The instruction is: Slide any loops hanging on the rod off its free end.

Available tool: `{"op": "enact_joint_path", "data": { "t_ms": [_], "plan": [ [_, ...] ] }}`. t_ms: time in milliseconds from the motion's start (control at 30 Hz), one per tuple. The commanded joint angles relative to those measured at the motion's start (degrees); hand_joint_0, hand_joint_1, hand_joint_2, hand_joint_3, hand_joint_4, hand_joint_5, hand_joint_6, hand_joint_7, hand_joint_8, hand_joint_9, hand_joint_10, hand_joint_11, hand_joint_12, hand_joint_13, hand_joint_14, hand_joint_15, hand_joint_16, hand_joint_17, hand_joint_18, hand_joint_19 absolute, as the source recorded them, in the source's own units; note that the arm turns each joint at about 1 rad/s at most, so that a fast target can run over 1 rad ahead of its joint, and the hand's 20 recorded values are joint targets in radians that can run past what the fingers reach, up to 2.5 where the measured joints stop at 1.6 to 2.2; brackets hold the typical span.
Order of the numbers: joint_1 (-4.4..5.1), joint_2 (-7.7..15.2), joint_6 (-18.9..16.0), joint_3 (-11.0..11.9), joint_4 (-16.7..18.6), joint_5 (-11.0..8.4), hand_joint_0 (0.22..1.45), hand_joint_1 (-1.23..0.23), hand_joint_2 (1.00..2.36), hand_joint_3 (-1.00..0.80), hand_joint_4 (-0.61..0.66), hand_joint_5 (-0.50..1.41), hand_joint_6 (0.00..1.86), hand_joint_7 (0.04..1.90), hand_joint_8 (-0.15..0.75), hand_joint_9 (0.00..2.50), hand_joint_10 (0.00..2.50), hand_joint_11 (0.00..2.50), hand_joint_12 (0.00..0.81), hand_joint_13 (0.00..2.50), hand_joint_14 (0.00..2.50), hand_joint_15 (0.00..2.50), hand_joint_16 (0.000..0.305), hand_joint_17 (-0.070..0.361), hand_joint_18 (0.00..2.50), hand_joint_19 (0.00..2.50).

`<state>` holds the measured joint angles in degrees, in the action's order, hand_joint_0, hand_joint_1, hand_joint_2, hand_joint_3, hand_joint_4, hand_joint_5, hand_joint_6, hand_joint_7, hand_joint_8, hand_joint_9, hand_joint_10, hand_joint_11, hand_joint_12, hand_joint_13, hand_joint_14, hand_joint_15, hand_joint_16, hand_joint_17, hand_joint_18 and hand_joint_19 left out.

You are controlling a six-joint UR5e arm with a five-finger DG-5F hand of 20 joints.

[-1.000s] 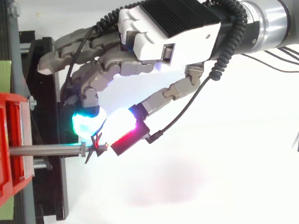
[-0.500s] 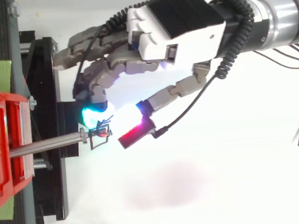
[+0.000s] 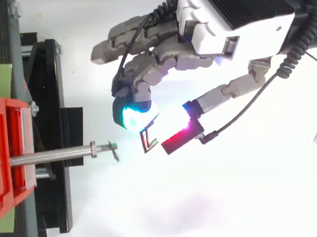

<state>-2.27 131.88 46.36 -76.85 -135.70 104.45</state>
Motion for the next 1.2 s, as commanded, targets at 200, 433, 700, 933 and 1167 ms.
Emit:
{"op": "enact_joint_path", "data": {
  "t_ms": [200, 433, 700, 933, 1167],
  "plan": [
    [0.08, -0.5, -0.3, 0.0, -1.2, -0.56, 0.6, -0.68, 1.02, -0.11, 0.07, -0.21, 0.93, 0.69, 0.245, 0.65, 0.01, 0.42, 0.348, 0.45, 0.01, 0.16, 0.05, 0.113, 0.35, 0.18],
    [-0.1, -0.4, -2.0, 0.0, -4.7, -1.62, 0.57, -0.63, 1.02, -0.19, 0.1, -0.2, 0.92, 0.77, 0.256, 0.66, 0.01, 0.42, 0.352, 0.44, 0.01, 0.17, 0.052, 0.116, 0.35, 0.19],
    [-0.1, -0.9, -8.3, 0.0, -10.9, -4.17, 0.56, -0.57, 1.01, -0.3, 0.11, -0.18, 0.92, 0.83, 0.256, 0.67, 0.01, 0.42, 0.354, 0.45, 0.01, 0.18, 0.052, 0.116, 0.34, 0.2],
    [-0.1, -2.9, -15.6, 0.0, -17.3, -6.98, 0.56, -0.57, 1.02, -0.28, 0.11, -0.17, 0.91, 0.86, 0.258, 0.67, 0.01, 0.43, 0.353, 0.45, 0.01, 0.17, 0.052, 0.116, 0.34, 0.2],
    [0.25, -4.0, -18.6, 0.0, -21.4, -9.79, 0.6, -0.68, 1.02, -0.19, 0.03, -0.18, 0.93, 0.84, 0.255, 0.66, 0.02, 0.43, 0.351, 0.45, 0.01, 0.18, 0.051, 0.115, 0.35, 0.19]
  ]
}}
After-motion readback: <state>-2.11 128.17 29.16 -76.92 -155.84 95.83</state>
